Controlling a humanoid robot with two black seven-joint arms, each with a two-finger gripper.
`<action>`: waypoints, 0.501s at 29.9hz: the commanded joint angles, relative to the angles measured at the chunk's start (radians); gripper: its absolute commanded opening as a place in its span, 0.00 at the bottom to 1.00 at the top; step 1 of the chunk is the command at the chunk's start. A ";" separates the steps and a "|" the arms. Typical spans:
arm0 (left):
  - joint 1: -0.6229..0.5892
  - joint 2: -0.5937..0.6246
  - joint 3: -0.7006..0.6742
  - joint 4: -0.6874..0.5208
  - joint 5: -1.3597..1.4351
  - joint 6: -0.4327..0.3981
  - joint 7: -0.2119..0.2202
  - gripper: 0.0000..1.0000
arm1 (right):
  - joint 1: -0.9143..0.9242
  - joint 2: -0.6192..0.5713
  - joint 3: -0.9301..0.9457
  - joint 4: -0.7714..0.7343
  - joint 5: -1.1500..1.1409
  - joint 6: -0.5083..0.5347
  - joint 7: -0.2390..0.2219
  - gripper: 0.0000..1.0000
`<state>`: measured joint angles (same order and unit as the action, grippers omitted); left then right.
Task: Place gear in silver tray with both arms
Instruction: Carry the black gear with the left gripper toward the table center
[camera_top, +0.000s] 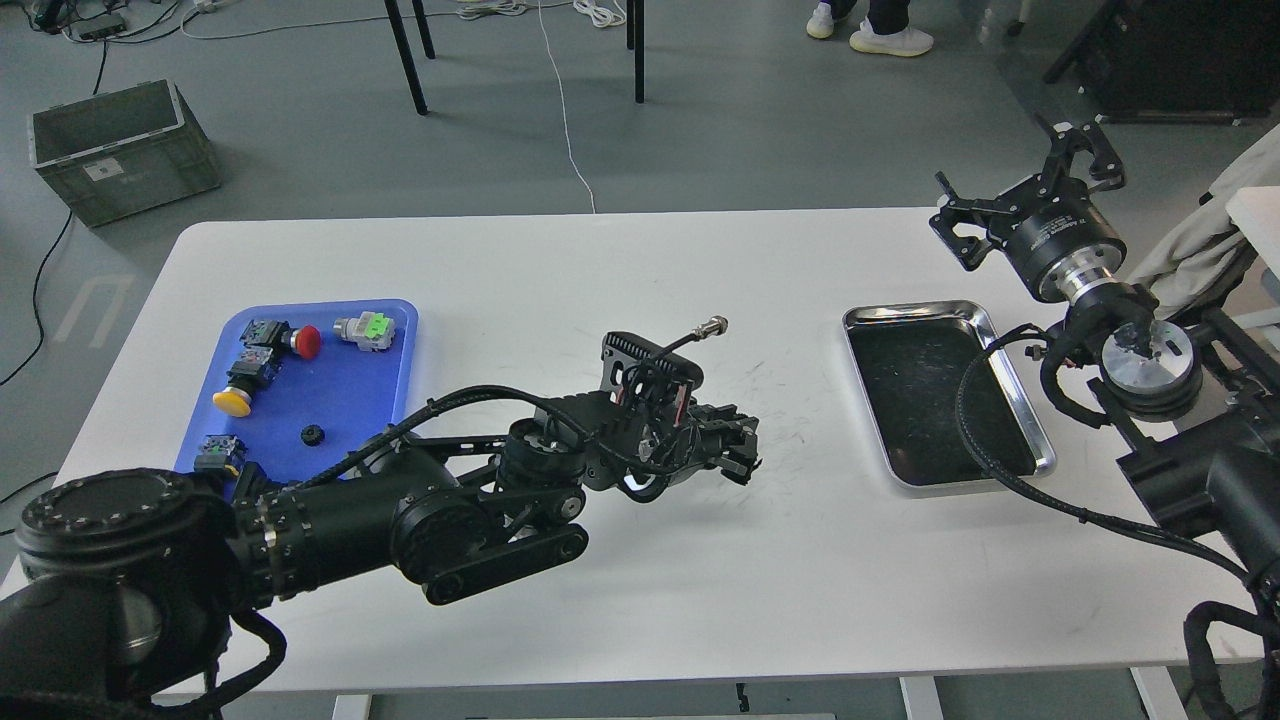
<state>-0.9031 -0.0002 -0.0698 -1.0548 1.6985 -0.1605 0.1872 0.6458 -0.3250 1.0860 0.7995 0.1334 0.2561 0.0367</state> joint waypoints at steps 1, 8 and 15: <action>0.001 0.000 0.007 -0.037 0.000 -0.001 0.006 0.07 | 0.002 0.000 0.000 0.000 0.000 0.000 0.000 0.99; 0.001 0.000 0.007 -0.039 -0.010 0.006 0.009 0.11 | -0.002 0.000 0.000 0.000 0.000 0.000 0.000 0.99; 0.004 0.000 0.007 -0.039 -0.011 0.010 0.008 0.22 | 0.000 0.000 0.002 0.000 0.000 0.000 0.000 0.99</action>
<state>-0.9005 0.0001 -0.0628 -1.0938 1.6885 -0.1550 0.1955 0.6450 -0.3250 1.0862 0.7998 0.1334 0.2561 0.0370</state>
